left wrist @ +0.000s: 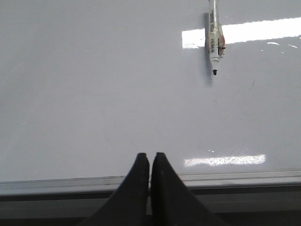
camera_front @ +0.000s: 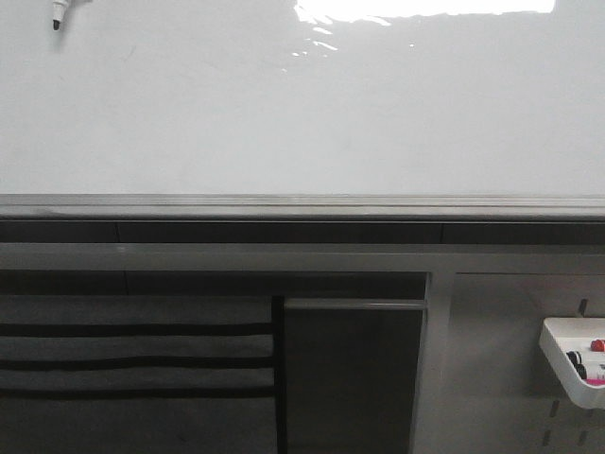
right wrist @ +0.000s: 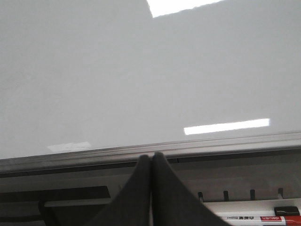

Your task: Write number 3 on whiteboard

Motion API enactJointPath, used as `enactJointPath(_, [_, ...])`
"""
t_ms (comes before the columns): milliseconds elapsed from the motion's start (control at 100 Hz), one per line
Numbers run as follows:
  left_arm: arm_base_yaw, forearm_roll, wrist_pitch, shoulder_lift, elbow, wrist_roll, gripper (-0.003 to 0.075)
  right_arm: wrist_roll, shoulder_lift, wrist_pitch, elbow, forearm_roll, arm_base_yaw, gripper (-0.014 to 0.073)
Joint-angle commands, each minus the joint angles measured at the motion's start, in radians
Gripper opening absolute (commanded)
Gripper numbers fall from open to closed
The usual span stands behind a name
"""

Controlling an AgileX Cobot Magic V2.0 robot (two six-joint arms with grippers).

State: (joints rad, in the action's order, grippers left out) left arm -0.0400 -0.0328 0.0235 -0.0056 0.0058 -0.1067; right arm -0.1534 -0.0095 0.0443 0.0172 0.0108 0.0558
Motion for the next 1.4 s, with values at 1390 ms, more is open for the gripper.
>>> enactJointPath(1390, [0.0, -0.007, 0.081, -0.031, 0.0, 0.009, -0.0018, 0.011, -0.021, -0.092, 0.021, 0.143, -0.006, -0.0074])
